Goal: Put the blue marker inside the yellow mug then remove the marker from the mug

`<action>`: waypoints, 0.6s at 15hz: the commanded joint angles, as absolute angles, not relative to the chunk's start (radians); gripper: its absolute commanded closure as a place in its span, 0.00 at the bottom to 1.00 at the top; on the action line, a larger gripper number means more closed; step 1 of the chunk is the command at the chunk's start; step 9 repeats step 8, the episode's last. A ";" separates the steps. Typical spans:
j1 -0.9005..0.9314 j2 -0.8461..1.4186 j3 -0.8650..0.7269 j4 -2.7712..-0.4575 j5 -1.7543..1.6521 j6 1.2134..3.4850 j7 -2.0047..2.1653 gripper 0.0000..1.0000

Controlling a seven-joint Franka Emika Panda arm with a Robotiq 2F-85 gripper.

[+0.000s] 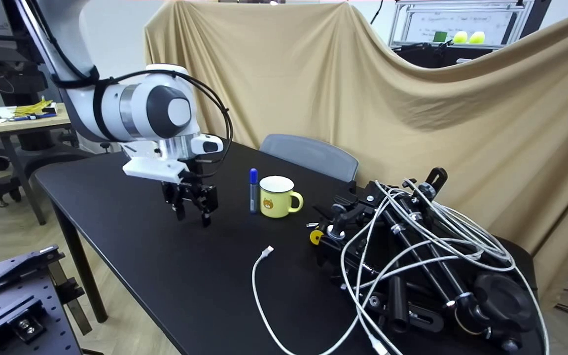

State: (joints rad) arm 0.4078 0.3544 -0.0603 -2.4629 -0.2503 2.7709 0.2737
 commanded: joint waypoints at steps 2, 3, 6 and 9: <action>0.304 0.282 0.029 -2.407 -0.198 2.483 0.163 0.00; 0.286 0.275 0.043 -2.389 -0.189 2.432 0.139 0.00; 0.235 0.263 0.079 -2.347 -0.152 2.309 0.055 0.00; 0.217 0.256 0.089 -2.332 -0.153 2.277 0.031 0.00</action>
